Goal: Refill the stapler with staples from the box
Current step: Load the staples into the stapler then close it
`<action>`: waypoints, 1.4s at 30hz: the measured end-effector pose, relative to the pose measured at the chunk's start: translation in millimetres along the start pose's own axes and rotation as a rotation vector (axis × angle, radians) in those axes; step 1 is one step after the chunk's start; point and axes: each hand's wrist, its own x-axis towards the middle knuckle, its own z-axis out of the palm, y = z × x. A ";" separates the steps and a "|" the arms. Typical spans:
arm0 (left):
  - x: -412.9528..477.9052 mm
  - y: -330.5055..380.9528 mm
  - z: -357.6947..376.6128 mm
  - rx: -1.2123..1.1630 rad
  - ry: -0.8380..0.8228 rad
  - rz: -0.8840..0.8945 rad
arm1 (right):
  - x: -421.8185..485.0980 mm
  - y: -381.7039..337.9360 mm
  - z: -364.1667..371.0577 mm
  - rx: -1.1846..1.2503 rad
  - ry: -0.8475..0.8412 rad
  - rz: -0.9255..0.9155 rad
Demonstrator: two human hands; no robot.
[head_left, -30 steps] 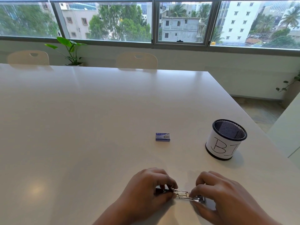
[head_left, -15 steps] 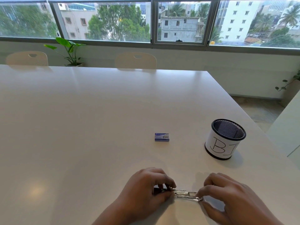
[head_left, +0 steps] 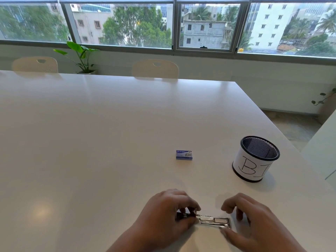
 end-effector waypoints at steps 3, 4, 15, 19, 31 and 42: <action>-0.5 1.0 0.1 0.016 0.003 0.003 | 0.0 0.7 2.4 0.010 0.001 -0.002; -0.9 1.3 0.0 0.016 0.008 -0.003 | -0.1 0.8 3.4 0.004 0.002 -0.002; -1.5 5.8 3.1 0.036 0.011 0.017 | -2.1 -2.3 12.1 0.032 0.048 -0.003; -1.0 7.1 6.1 0.097 0.010 0.062 | -2.0 -1.6 14.8 0.022 0.063 0.008; 0.3 12.4 10.1 0.180 0.081 0.150 | -2.7 0.0 16.2 0.020 0.072 0.010; 1.7 11.2 12.6 0.339 -0.098 0.215 | -2.5 0.7 17.0 0.005 0.051 0.007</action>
